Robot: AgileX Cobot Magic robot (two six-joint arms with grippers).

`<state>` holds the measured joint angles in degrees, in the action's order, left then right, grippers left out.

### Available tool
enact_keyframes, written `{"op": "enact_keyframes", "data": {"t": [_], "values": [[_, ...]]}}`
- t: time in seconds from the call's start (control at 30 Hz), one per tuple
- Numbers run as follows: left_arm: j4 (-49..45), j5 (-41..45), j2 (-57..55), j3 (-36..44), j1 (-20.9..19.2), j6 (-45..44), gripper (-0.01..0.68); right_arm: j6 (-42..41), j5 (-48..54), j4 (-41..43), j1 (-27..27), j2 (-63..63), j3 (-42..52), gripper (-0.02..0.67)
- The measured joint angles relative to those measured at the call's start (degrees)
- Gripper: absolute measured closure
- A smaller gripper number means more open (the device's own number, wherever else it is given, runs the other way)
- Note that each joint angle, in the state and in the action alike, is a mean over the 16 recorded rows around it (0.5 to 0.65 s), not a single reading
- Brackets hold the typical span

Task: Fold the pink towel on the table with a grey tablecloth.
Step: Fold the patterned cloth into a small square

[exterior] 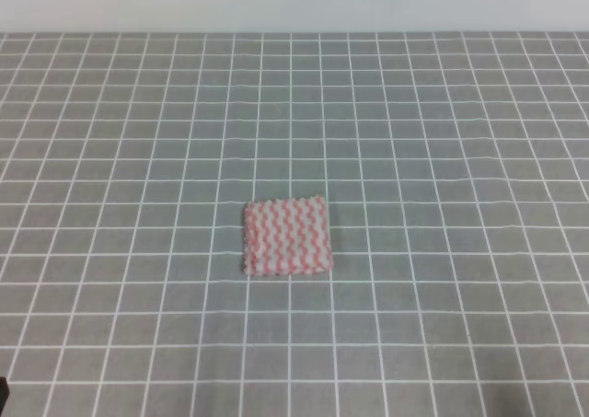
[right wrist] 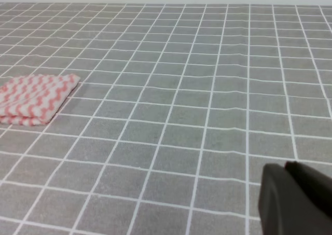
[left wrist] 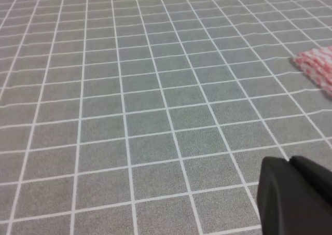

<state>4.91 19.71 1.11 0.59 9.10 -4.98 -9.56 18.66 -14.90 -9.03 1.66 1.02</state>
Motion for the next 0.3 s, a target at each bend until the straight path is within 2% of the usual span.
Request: {"op": "enact_keyframes", "data": {"t": [0.3], "values": [[-0.1,-0.1,0.0,0.3,0.0,0.0,0.673,0.0,-0.1,0.0,0.0,0.0,0.1,0.664]]}}
